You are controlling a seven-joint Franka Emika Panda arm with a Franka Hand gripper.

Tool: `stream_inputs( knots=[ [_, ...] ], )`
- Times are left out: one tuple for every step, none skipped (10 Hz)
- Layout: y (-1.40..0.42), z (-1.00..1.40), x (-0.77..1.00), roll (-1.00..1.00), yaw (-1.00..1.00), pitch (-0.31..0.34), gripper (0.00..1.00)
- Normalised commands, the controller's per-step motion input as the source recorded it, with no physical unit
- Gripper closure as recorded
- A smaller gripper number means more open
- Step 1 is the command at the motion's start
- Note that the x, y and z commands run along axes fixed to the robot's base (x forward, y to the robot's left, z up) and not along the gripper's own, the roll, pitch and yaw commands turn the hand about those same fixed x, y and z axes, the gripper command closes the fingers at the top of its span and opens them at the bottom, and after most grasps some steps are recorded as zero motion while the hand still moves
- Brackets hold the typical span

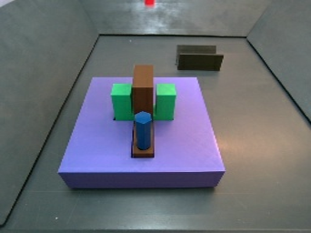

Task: Pick up the red object. Move up. Move to above the board. Insert the red object.
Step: Insert the red object.

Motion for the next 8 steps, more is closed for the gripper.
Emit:
stream_inputs(
  knots=[
    [0.00,-0.89,0.17,-0.06,0.00,-0.024,1.00],
    [0.09,-0.82,0.11,-0.05,0.00,0.000,1.00],
    [0.20,-0.76,0.00,-0.03,0.00,0.000,1.00],
    [0.08,-0.59,0.00,-0.09,0.00,0.000,1.00],
    [0.00,-0.56,-0.05,-0.12,0.00,-0.014,1.00],
    [0.00,-0.52,-0.06,-0.10,0.00,-0.026,1.00],
    [0.00,-0.46,-0.12,-0.07,0.00,-0.034,1.00],
    [0.03,-0.41,-0.27,0.00,0.09,-0.071,1.00]
  ],
)
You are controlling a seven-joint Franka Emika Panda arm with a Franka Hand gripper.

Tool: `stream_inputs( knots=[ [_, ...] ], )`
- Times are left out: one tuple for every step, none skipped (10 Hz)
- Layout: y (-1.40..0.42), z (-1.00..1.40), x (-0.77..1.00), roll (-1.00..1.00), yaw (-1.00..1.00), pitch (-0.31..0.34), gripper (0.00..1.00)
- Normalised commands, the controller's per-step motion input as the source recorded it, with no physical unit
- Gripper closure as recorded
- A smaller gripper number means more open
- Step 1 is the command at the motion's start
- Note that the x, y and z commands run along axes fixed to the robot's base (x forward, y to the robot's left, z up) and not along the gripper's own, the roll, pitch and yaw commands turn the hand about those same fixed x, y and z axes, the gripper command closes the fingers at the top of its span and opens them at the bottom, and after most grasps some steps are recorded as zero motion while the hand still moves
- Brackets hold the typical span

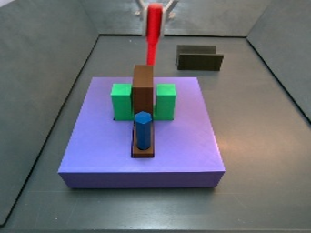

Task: Pick up the red object. Move up. Move to above the board. Insert the red object.
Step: Insert the red object.

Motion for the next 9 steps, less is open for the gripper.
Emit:
stream_inputs(
  knots=[
    [0.00,-0.22,-0.14,0.10,0.21,-0.069,1.00],
    [0.00,-0.24,-0.09,0.09,0.24,-0.090,1.00],
    [0.00,-0.29,-0.07,0.09,0.21,-0.101,1.00],
    [0.00,-0.33,-0.01,0.08,0.17,-0.104,1.00],
    [0.00,-0.39,0.00,0.07,0.15,-0.111,1.00],
    [-0.01,-0.32,0.04,0.08,0.12,-0.086,1.00],
    [-0.01,-0.23,0.12,0.10,0.09,-0.059,1.00],
    [0.00,-0.20,0.07,0.10,0.07,-0.059,1.00],
    [0.00,-0.15,0.11,0.08,0.05,-0.046,1.00]
  ],
)
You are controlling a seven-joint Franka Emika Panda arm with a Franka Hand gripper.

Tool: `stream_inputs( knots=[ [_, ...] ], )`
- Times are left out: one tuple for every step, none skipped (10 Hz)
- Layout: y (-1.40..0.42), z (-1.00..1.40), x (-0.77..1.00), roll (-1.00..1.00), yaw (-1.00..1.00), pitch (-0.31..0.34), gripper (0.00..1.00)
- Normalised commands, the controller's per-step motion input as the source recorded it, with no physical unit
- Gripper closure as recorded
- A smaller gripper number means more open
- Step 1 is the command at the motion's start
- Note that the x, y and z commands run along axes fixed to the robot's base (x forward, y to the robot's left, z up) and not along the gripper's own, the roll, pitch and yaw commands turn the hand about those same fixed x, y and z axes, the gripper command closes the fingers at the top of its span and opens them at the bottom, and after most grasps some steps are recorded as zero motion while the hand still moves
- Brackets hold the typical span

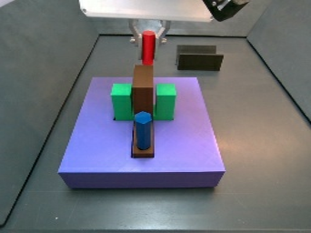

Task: Pick up the red object. Move up. Move to above the board. Insert the red object.
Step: Insert the red object.

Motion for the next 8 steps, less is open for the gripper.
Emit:
stream_inputs(
  knots=[
    [0.00,-0.20,0.01,0.08,0.05,-0.051,1.00],
    [0.00,-0.27,0.00,0.08,0.07,-0.066,1.00],
    [0.00,-0.30,-0.13,0.07,0.05,-0.076,1.00],
    [-0.01,-0.09,-0.26,0.00,0.00,-0.051,1.00],
    [-0.08,0.00,-0.29,0.00,0.00,-0.071,1.00],
    [-0.08,0.00,-0.16,-0.01,0.00,-0.087,1.00],
    [-0.03,0.00,0.00,-0.06,0.00,-0.067,1.00],
    [0.00,-0.10,0.11,0.00,0.00,-0.050,1.00]
  ],
)
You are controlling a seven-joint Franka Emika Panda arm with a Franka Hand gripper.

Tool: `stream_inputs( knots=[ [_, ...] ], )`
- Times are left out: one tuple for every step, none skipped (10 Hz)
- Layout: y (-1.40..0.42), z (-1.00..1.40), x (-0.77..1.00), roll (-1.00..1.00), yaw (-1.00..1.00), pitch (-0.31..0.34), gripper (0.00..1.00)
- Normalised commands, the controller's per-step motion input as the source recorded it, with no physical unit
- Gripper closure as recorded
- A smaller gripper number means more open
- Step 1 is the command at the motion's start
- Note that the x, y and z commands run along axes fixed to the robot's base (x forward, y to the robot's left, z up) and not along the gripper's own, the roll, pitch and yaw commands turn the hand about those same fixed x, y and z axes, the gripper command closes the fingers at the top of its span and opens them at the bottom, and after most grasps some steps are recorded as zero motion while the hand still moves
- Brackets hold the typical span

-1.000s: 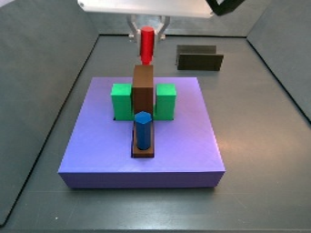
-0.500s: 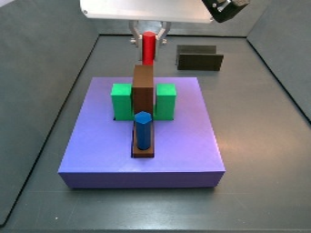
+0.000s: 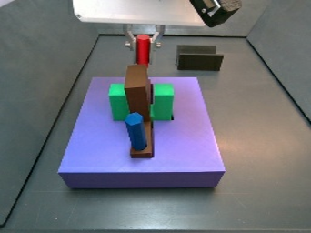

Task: Pick up the red object. Move up. Move to above the board. Insert the red object.
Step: Insert the red object.

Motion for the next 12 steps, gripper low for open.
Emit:
stream_inputs(
  knots=[
    [0.00,-0.09,0.18,0.00,0.00,-0.050,1.00],
    [0.01,-0.12,0.15,0.02,0.00,-0.056,1.00],
    [0.01,-0.21,0.14,0.04,0.00,-0.074,1.00],
    [0.02,-0.29,0.08,0.07,0.00,-0.096,1.00],
    [0.05,-0.32,0.08,0.09,0.00,-0.106,1.00],
    [0.11,-0.33,0.12,0.05,-0.02,-0.154,1.00],
    [0.03,-0.22,0.00,0.09,-0.05,-0.150,1.00],
    [0.07,-0.11,0.00,0.17,-0.08,-0.089,1.00],
    [0.00,-0.09,0.00,0.15,-0.08,-0.051,1.00],
    [0.00,-0.24,0.00,0.21,-0.03,-0.070,1.00],
    [-0.07,-0.39,0.00,0.21,-0.01,-0.107,1.00],
    [-0.20,-0.48,0.00,0.18,0.00,-0.131,1.00]
  ],
)
